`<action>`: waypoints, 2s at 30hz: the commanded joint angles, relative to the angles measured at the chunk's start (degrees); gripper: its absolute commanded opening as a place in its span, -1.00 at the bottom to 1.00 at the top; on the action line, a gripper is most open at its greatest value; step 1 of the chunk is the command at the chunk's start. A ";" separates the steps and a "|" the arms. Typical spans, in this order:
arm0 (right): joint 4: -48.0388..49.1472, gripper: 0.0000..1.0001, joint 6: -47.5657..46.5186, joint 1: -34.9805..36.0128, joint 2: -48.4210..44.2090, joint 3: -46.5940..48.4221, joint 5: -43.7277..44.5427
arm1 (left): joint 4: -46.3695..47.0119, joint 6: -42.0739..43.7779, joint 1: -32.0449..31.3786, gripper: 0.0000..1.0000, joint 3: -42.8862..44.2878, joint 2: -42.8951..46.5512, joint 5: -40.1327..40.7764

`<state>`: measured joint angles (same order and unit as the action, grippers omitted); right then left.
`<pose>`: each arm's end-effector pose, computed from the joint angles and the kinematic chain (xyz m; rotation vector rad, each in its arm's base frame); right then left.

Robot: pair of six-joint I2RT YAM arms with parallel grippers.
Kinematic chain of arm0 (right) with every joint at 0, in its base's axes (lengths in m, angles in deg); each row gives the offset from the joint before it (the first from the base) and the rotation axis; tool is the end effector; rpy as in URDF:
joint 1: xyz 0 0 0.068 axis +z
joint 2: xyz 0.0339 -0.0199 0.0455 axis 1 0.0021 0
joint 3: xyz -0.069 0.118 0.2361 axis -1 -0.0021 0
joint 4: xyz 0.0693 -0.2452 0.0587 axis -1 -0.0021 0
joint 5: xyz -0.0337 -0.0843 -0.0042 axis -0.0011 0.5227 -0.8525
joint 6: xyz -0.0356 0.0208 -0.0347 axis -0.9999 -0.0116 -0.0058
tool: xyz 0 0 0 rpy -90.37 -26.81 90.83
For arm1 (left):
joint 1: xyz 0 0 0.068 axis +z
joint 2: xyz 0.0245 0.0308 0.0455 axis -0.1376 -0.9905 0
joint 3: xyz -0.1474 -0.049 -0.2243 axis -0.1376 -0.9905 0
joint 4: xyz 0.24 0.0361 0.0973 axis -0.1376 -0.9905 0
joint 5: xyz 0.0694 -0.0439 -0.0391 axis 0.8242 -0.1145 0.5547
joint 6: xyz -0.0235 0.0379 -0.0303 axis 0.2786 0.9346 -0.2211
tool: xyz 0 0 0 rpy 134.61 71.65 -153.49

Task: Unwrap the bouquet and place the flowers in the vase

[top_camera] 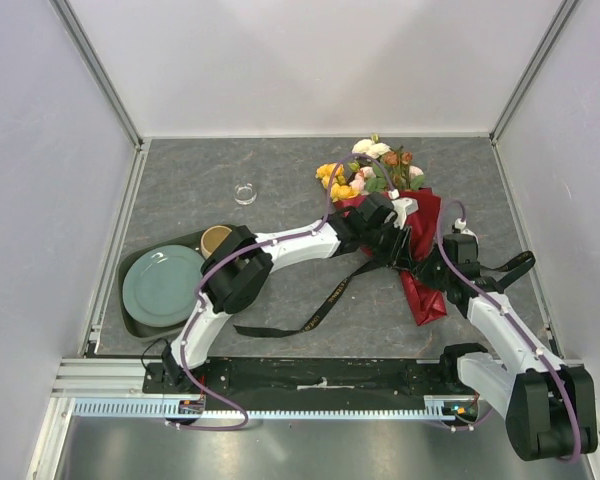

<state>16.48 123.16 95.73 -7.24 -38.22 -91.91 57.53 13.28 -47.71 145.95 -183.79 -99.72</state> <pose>0.1885 0.0209 0.1780 0.6445 2.3255 0.4126 0.2713 -0.4233 0.1988 0.8342 2.3148 -1.2295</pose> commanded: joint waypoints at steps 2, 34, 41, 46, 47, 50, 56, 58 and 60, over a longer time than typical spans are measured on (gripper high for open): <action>-3.36 -0.76 -1.39 -0.57 -0.99 2.52 2.19 | -3.71 4.25 0.07 -0.26 6.65 -3.13 3.15; -1.08 -0.75 -1.48 -0.93 1.39 1.55 0.88 | -9.08 7.42 -1.43 -0.46 13.25 -10.34 5.87; -0.81 -0.76 -1.13 -1.19 1.65 0.93 2.19 | -9.96 7.59 -1.69 -0.91 13.42 -8.24 8.25; -0.03 -0.77 -0.69 -2.33 2.53 0.32 3.87 | -9.26 7.24 -2.13 -0.96 12.11 -4.90 10.36; 0.06 -0.77 -0.60 -2.42 2.79 0.23 3.78 | -8.82 7.15 -2.22 -0.97 11.23 -3.33 10.36; 0.77 -0.77 -0.51 -2.86 3.84 -0.03 3.34 | -5.93 6.10 -2.39 -0.96 8.51 -0.95 9.13; 1.38 -0.78 -1.30 -4.18 4.64 -0.21 2.64 | 0.06 1.10 -2.22 -0.96 4.72 3.19 4.30; 1.38 -0.78 -1.57 -4.53 4.64 -0.21 2.63 | -0.29 0.39 -1.78 -0.96 4.81 3.45 3.77; 1.38 -0.78 -1.74 -4.79 4.55 -0.21 2.72 | -0.56 -0.14 -1.34 -0.97 4.37 3.89 4.03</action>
<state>17.00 122.51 91.95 -3.24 -37.71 -91.29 53.45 16.71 -49.54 150.47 -185.91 -91.67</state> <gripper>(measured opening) 0.112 0.023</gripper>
